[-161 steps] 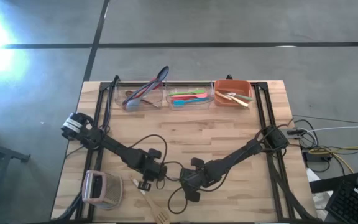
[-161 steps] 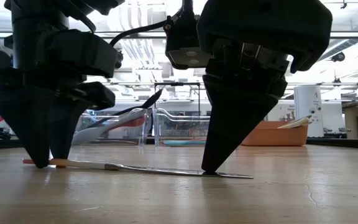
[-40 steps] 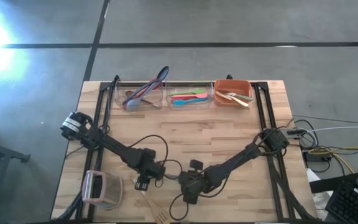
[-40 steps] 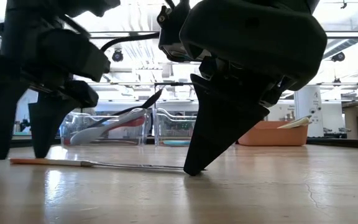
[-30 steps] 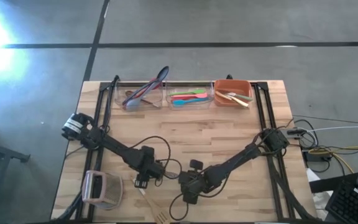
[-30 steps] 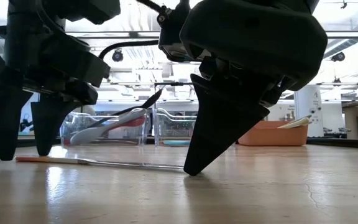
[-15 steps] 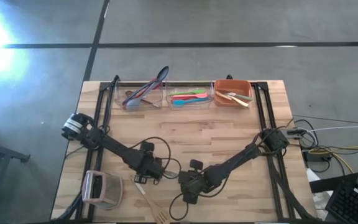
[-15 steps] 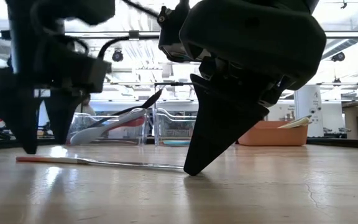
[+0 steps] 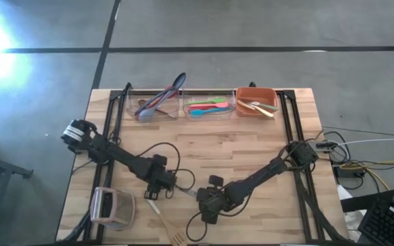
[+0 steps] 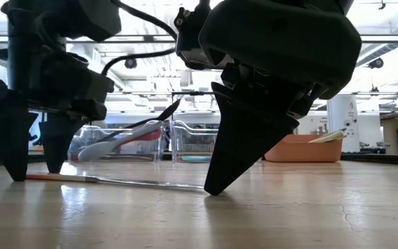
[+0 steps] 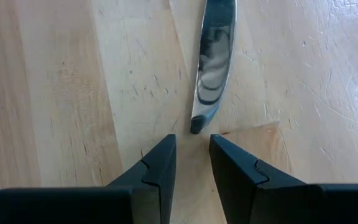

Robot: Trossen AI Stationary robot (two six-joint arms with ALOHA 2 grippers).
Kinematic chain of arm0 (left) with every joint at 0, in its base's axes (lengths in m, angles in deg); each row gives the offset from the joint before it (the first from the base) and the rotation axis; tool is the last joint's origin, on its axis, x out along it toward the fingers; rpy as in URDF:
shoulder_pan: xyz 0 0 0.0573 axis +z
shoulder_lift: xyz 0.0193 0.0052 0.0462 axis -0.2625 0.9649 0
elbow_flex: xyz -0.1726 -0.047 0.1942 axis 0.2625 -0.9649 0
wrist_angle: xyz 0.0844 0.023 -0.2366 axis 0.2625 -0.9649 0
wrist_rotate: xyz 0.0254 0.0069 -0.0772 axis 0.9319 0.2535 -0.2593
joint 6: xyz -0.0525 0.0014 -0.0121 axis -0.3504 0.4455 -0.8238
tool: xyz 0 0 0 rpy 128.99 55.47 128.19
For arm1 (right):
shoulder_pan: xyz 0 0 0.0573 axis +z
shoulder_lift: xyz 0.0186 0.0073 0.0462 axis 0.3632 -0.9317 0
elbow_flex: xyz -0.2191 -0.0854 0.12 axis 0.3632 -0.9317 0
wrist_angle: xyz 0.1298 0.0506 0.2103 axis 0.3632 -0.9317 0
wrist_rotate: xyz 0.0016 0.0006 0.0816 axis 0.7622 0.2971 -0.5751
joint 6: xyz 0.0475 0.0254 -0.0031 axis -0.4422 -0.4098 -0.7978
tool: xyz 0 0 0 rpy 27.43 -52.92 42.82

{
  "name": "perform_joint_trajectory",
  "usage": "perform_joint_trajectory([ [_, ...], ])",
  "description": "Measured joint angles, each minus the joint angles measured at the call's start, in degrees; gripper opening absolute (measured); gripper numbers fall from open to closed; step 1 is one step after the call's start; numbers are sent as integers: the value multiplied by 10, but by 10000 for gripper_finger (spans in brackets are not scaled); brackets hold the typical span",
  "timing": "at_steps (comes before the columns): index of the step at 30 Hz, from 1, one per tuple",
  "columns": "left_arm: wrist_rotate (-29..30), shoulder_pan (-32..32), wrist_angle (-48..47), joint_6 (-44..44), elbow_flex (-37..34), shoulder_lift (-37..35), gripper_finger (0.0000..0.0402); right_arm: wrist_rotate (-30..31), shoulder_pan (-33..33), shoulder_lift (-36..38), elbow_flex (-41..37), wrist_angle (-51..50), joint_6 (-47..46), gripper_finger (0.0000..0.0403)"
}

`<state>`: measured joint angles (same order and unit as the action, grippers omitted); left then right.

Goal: Pick & Place Kitchen Items
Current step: Put the orange knife into the orange bin

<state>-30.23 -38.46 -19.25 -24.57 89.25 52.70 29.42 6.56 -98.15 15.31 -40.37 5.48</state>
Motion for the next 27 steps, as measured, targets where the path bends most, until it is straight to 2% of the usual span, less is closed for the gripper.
perform_joint_trajectory([
  [10,-61,40,3,21,0,1,218,-1,0,0,0,0,0,93],
  [27,-36,41,4,18,0,2,136,1,0,-2,19,-5,15,93],
])
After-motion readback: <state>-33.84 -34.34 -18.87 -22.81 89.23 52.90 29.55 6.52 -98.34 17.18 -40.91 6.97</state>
